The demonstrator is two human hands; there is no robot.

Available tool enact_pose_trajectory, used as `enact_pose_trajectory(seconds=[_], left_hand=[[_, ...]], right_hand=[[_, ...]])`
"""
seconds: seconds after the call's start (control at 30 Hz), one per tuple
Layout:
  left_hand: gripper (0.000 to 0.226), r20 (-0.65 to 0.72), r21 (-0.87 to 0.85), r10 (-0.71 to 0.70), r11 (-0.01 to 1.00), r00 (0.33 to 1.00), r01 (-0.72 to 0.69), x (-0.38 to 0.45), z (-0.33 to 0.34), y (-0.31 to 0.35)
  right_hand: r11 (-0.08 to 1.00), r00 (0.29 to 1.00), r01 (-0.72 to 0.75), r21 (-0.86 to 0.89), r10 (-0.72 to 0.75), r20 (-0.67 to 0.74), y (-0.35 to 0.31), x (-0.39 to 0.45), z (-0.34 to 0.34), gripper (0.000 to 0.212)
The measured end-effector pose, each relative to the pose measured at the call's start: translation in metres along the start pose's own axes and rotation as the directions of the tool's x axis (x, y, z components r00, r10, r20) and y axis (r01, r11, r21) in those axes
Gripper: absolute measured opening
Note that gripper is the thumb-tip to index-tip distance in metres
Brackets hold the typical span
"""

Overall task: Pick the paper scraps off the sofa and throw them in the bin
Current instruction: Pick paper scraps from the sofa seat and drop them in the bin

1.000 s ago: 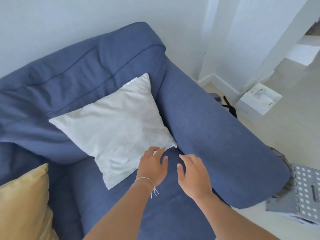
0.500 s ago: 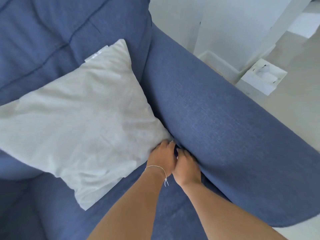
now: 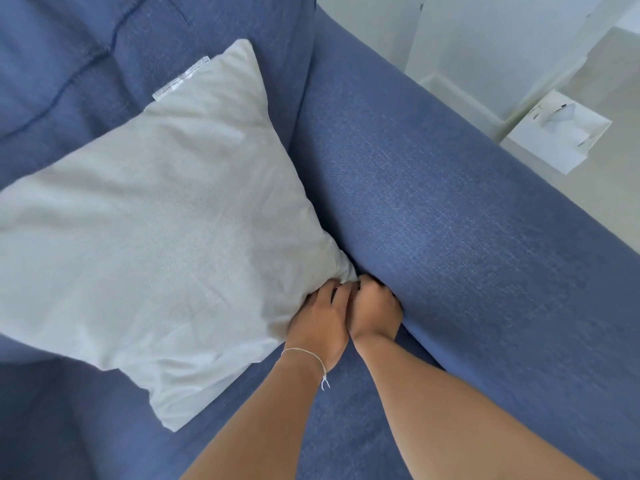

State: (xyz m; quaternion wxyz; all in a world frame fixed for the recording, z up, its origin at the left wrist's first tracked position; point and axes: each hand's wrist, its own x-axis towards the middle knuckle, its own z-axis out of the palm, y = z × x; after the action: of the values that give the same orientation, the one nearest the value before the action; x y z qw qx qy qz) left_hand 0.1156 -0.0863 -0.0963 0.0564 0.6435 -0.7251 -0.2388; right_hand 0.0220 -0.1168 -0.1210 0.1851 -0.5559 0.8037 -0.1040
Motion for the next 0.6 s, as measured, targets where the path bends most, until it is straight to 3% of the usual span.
enact_pose_trajectory(seconds=[0.33,0.6], left_hand=[[0.066,0.010,-0.159,-0.058,0.985,0.998,0.059,-0.056,-0.018,0.007],[0.045,-0.058,-0.259,-0.064,0.965,0.996,0.047,-0.088,-0.089,0.060]], right_hand=[[0.999,0.999,0.012,0.052,-0.010,-0.038,0.036,-0.056,-0.044,0.017],[0.959,0.972,0.222,0.177,-0.203,-0.116,0.058,-0.107,-0.176,0.014]])
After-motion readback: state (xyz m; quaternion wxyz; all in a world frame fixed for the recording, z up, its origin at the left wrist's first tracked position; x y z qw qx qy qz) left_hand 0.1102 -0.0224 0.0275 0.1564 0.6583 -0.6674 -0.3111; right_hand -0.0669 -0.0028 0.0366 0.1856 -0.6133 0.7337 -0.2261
